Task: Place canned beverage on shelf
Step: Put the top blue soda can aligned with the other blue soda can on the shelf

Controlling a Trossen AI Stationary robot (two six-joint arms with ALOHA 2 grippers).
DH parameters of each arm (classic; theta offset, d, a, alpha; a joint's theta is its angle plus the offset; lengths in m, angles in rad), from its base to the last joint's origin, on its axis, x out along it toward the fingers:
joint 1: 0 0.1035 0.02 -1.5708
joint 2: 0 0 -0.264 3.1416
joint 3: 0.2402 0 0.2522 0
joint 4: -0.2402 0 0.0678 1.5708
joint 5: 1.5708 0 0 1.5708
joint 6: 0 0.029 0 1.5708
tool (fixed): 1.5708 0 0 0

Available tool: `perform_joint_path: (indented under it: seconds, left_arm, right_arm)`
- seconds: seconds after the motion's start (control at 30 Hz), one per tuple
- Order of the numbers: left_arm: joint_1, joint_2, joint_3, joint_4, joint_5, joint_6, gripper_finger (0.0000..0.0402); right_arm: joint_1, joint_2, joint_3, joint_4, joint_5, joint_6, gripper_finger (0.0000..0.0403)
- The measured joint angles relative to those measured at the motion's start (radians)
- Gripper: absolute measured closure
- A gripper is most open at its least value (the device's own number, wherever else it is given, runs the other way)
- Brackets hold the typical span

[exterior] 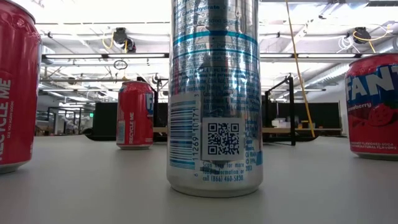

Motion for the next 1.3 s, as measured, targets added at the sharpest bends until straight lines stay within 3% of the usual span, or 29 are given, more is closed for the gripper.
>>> perform_joint_path:
  seconds: [0.13, 0.33, 1.3]
  left_arm:
    - [0.007, 0.036, 0.000, 0.048, -0.001, 0.012, 0.0184]
    - [0.014, 0.080, 0.000, 0.147, -0.002, 0.144, 0.0184]
    - [0.045, 0.152, 0.000, 0.195, 0.073, 0.158, 0.0184]
  right_arm:
    - [-0.003, 0.020, 0.085, -0.139, 0.035, -0.043, 0.0076]
    - [-0.008, 0.023, 0.093, -0.231, 0.033, -0.044, 0.0076]
    - [-0.008, 0.065, 0.092, -0.399, 0.021, -0.192, 0.0084]
